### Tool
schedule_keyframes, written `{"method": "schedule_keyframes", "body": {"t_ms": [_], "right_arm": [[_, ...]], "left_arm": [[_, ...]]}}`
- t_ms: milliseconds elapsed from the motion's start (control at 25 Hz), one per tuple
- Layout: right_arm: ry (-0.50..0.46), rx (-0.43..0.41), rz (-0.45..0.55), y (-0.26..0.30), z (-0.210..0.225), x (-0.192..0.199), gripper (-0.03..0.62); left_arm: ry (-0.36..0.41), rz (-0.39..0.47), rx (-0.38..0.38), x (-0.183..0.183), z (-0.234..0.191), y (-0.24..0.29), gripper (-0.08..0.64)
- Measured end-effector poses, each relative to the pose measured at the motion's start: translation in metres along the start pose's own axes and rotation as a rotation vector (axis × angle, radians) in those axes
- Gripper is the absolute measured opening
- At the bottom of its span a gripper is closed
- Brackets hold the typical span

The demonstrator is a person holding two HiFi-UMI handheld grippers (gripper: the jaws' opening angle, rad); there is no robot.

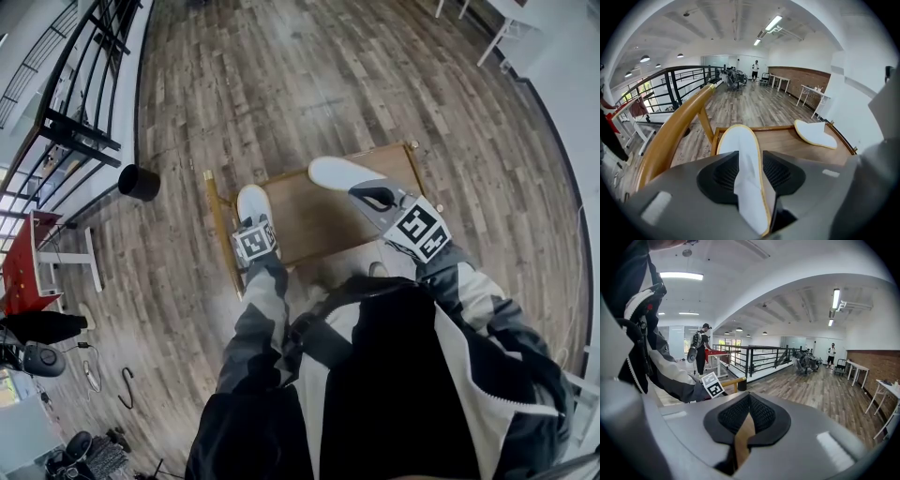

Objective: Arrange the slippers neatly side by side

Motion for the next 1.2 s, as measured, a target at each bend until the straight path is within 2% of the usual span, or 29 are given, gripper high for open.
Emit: {"method": "schedule_keyframes", "body": {"t_ms": [200, 360, 520, 640, 800, 1040, 1200], "right_arm": [[0.005, -0.015, 0.000, 0.001, -0.001, 0.000, 0.006], [0.093, -0.038, 0.020, 0.003, 0.006, 0.001, 0.006], [0.139, -0.031, 0.057, 0.002, 0.016, 0.000, 0.006], [0.129, -0.029, 0.086, 0.002, 0.016, -0.009, 0.006], [0.111, -0.033, 0.108, 0.003, 0.017, -0.015, 0.006], [0.078, -0.046, 0.178, -0.006, 0.014, -0.038, 0.006], [0.027, -0.084, 0.238, -0.017, 0.000, -0.056, 0.006]], "left_arm": [[0.001, 0.020, 0.008, -0.009, 0.002, -0.005, 0.190], [0.020, 0.081, 0.024, -0.031, 0.011, -0.018, 0.189], [0.107, 0.231, 0.064, -0.078, 0.034, -0.053, 0.120], [0.189, 0.371, 0.126, -0.117, 0.057, -0.089, 0.064], [0.262, 0.567, 0.198, -0.158, 0.084, -0.143, 0.021], [0.345, 0.786, 0.276, -0.186, 0.121, -0.210, 0.014], [0.376, 0.855, 0.314, -0.187, 0.136, -0.234, 0.014]]}}
Point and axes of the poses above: the fingertips, and each gripper's own axes: y forward along the fingers, z to its right, x out of its underside, the point moved 7 cm from there along -y, backward along the fingers, and after that the axes turned 15 degrees about y, right-handed, at the moved point
